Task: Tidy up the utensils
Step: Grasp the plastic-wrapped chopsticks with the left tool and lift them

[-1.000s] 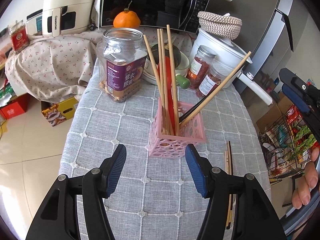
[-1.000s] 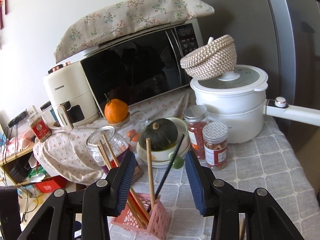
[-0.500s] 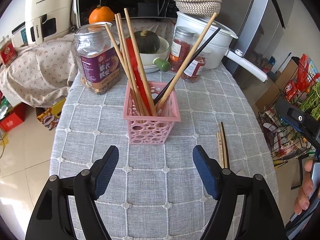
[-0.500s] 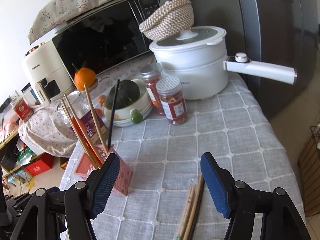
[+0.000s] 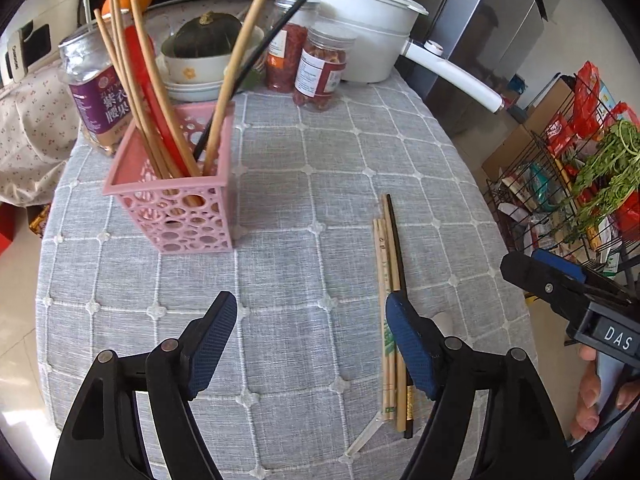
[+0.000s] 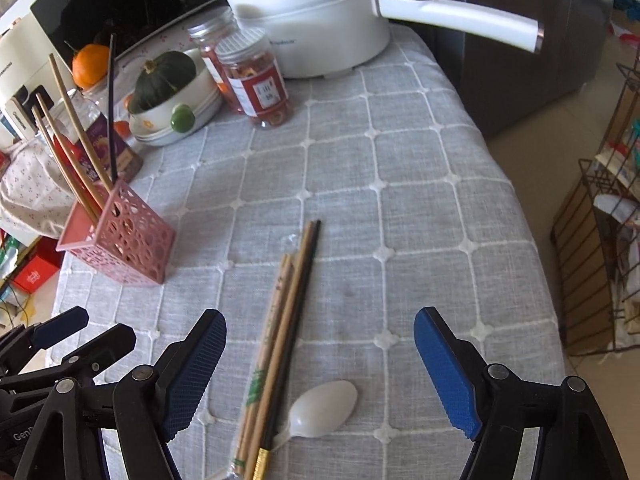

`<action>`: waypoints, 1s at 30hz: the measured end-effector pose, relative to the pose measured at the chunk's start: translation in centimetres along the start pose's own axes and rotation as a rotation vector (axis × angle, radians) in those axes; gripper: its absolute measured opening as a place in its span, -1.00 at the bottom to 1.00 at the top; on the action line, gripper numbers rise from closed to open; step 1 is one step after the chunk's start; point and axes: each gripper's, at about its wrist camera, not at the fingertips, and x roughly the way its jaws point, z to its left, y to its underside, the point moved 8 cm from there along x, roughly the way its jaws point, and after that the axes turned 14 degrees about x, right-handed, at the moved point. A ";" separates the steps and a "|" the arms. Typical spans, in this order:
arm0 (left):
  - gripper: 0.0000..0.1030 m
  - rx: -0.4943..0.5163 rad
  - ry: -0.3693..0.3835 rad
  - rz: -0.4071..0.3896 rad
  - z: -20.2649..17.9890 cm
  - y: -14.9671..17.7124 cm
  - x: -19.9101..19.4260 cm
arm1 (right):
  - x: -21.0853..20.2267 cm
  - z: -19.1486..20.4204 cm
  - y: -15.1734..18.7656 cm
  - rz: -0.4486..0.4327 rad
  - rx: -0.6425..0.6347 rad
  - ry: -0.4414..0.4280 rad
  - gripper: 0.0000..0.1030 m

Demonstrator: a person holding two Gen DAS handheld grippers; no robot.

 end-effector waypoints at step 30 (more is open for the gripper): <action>-0.81 0.079 -0.007 0.097 -5.0 -3.2 9.6 | 0.8 -6.6 0.2 0.045 0.054 0.092 0.59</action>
